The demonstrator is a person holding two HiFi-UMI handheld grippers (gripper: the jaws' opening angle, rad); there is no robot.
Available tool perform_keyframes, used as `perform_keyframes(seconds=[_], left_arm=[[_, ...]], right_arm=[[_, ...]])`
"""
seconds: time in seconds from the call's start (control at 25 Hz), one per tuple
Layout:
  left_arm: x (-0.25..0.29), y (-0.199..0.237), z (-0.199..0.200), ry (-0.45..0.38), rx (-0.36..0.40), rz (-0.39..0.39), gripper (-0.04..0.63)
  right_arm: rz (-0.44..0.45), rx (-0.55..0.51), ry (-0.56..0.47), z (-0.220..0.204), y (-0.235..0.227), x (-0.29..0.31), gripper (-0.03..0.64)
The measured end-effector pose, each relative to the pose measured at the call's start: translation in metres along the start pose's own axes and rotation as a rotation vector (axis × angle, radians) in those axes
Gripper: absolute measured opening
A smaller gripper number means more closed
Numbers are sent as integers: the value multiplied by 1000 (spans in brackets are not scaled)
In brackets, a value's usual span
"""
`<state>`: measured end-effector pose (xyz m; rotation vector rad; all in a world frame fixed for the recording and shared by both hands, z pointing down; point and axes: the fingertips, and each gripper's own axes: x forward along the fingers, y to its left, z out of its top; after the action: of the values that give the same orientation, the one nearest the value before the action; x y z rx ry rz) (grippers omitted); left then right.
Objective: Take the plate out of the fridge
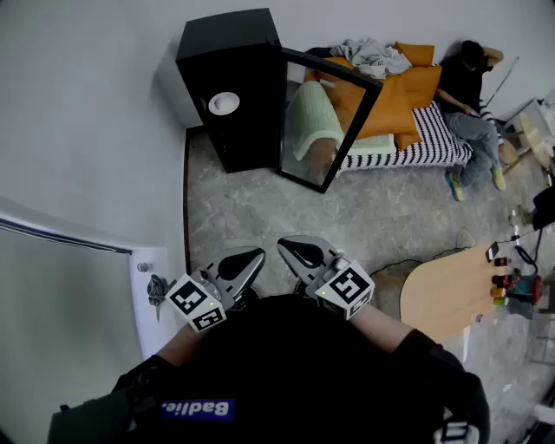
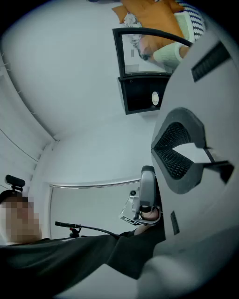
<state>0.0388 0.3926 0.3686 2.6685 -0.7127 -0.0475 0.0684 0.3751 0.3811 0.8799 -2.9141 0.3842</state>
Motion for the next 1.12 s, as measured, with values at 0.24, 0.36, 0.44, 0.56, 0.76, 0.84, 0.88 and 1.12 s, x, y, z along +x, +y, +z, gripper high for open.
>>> perform_keyframes(seconds=[0.24,0.36,0.44,0.56,0.76,0.84,0.88,1.12], left_arm=[[3,3,0,0,-1,5,8],[5,5,0,-1,-2,9,8],[6,6,0,-2,-4,12,8],[8,7,2,-7,-4,20,8],[14,7,4,-11,3,41,8],[17,6,4,-14,5,53,8],[19,6,4,-14,7,60,8],[37,-2,3,-19,18,102,8]], right_arm=[[2,4,-4,0,-4,1,9],[9,5,-4,-1,-6,2,9],[19,7,-5,-1,-7,3,9],[23,13,-5,1,-9,3,9],[27,11,-3,4,-17,-1,9],[40,4,-19,4,-21,-2,9],[47,2,-26,4,-22,-4,9],[75,0,-38,6,-37,-20,9]])
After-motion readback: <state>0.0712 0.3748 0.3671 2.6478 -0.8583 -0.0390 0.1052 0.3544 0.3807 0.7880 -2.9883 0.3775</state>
